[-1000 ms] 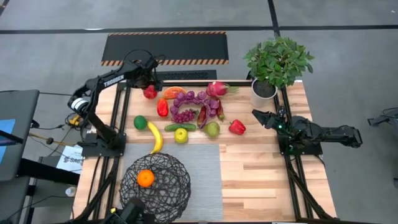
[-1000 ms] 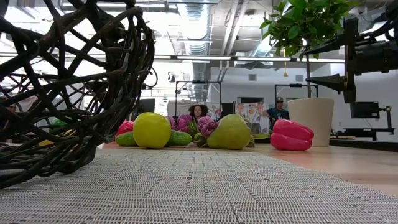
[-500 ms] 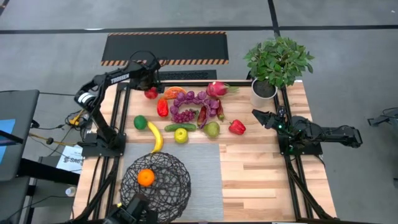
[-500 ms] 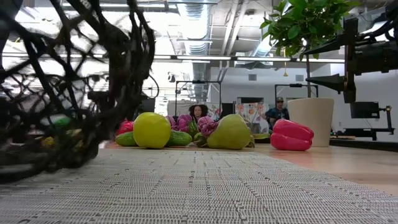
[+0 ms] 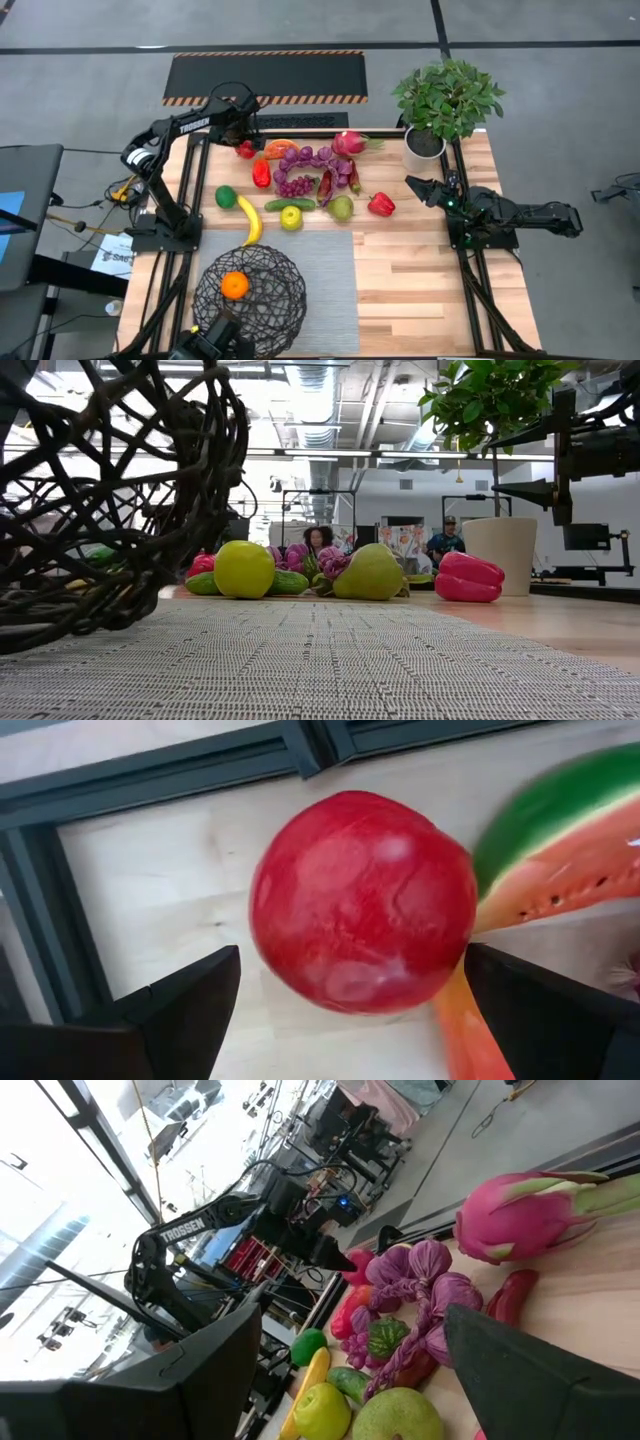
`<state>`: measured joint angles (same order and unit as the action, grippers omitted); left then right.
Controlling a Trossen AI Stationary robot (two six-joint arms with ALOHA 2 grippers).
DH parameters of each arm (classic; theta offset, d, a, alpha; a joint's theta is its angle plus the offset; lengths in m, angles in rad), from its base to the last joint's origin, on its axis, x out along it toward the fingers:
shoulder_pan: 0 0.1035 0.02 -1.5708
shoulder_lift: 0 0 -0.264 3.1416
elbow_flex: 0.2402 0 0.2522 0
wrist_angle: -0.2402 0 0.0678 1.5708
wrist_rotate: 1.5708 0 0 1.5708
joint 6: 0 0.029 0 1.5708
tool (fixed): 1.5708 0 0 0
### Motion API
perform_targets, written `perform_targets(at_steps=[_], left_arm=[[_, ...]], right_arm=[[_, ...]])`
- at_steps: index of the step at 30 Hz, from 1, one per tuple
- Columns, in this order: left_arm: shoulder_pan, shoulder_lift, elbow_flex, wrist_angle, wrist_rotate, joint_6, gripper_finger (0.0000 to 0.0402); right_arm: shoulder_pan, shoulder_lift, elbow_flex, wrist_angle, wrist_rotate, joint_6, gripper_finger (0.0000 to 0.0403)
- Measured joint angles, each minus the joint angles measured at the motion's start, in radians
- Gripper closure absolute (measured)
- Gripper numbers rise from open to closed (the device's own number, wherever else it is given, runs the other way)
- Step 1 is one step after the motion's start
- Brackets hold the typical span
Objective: Build produce basket
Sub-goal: Put the red apple into the black wire basket
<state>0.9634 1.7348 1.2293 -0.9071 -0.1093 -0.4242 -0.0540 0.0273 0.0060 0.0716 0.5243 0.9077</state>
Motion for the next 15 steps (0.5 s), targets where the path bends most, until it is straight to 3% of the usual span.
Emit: perform_targets(at_steps=[15], left_arm=[[-0.002,0.0,0.0,-0.054,-0.001,0.037,0.0165]], right_arm=[[0.0,0.0,0.0,0.0,0.0,0.0,0.0069]])
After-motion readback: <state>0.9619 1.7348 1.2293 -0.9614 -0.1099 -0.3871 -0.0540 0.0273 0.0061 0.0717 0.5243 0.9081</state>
